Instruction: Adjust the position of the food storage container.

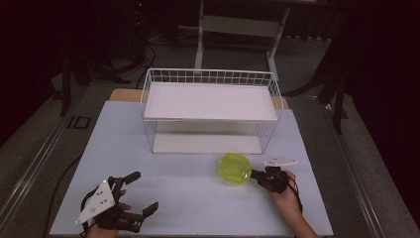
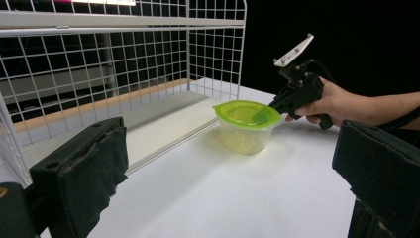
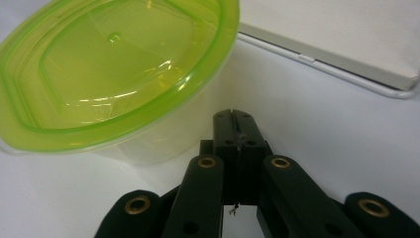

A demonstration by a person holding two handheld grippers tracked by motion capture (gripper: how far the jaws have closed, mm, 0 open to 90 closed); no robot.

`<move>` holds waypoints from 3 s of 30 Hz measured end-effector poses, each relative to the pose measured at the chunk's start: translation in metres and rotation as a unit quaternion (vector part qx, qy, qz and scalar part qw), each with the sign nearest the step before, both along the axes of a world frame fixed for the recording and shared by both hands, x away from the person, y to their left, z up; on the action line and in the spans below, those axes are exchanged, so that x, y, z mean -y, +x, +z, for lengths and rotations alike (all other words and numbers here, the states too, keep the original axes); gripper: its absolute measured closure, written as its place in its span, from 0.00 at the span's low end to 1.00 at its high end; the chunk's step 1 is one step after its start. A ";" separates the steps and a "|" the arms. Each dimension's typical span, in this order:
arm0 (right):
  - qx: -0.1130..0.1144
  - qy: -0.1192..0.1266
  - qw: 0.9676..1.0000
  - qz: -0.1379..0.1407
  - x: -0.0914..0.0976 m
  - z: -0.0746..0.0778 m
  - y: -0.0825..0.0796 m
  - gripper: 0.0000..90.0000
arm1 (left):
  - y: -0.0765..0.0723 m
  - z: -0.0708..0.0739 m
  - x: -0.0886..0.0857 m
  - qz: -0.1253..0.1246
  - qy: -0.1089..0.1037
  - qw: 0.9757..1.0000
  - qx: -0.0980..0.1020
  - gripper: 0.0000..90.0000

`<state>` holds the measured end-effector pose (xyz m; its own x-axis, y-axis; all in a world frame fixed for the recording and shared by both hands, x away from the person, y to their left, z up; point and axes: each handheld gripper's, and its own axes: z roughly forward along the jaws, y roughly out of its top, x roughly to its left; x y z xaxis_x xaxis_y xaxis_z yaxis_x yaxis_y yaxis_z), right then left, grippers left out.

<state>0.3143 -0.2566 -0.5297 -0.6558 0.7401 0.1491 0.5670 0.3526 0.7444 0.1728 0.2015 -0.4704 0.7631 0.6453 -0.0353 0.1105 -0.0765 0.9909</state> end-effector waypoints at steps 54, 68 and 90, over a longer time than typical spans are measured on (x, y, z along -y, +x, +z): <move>-0.015 0.007 0.997 0.073 -0.065 -0.002 -0.015 1.00 | 0.001 -0.001 0.001 -0.005 0.004 1.000 -0.004 0.02; -0.025 0.009 0.996 0.080 -0.083 -0.002 -0.011 1.00 | 0.001 -0.001 0.002 -0.007 0.007 1.000 -0.006 0.02; 0.040 -0.012 0.995 0.093 -0.054 0.018 -0.039 0.22 | 0.002 -0.002 0.004 -0.014 0.002 1.000 -0.010 0.02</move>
